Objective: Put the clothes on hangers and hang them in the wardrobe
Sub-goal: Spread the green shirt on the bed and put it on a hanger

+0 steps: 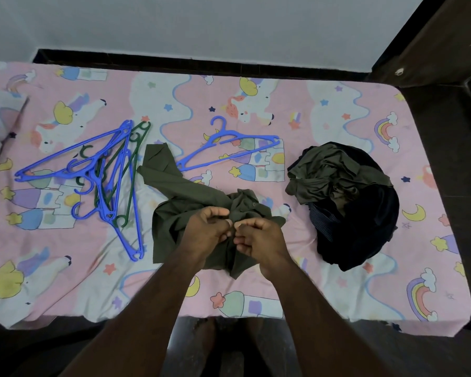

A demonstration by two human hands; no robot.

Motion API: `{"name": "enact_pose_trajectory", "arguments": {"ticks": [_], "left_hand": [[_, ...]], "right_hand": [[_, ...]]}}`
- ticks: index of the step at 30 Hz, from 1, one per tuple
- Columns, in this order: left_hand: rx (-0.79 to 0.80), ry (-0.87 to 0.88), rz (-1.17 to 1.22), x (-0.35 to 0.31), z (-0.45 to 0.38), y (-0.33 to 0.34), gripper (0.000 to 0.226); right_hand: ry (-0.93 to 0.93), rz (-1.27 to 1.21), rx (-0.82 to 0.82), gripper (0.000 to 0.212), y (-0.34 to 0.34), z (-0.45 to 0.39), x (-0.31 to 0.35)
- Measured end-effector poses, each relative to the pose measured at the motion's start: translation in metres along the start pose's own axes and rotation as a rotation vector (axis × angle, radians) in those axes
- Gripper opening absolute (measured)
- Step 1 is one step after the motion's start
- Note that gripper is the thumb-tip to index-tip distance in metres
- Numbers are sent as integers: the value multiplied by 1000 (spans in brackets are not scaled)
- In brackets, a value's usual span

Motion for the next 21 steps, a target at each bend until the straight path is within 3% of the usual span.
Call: {"name": "enact_pose_trajectory", "arguments": {"ticks": [4,7,11,12,15,16,18,21], "left_hand": [[-19,-22,115,2,3,3,17],[-37,-67,224,1,0,2,16],[1,-102,307,-15,-4,8,17],[3,-104,320,-21,-6,9,17],[-8,-81,347,-37,-16,5,17],[-18,-62,365,-42,-20,1,18],[-21,-32,355,-47,-25,-6,20],[39,-87,55,-29,-24,-8,22]], "right_hand": [[96,-51,12,10,-2,-7,-9],[-115,134,-81,8,-12,-11,-3],[-288,346,-46,67,-1,-13,-7],[-293,388,-38,70,2,-16,-8],[-306,451,-104,24,-2,-20,-2],[-317,411,-132,19,-5,-22,2],[-321,299,-158,29,-9,-24,8],[-335,245,-129,35,-8,-27,17]]}}
Point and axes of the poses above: each hand's wrist, its own z-axis away from the middle knuckle, its own y-axis out of the palm, x = y × z, the point moved 7 cm from there along -z, towards the middle knuckle, and after that the axes turned 12 degrees about z, right-handed, at the moved point
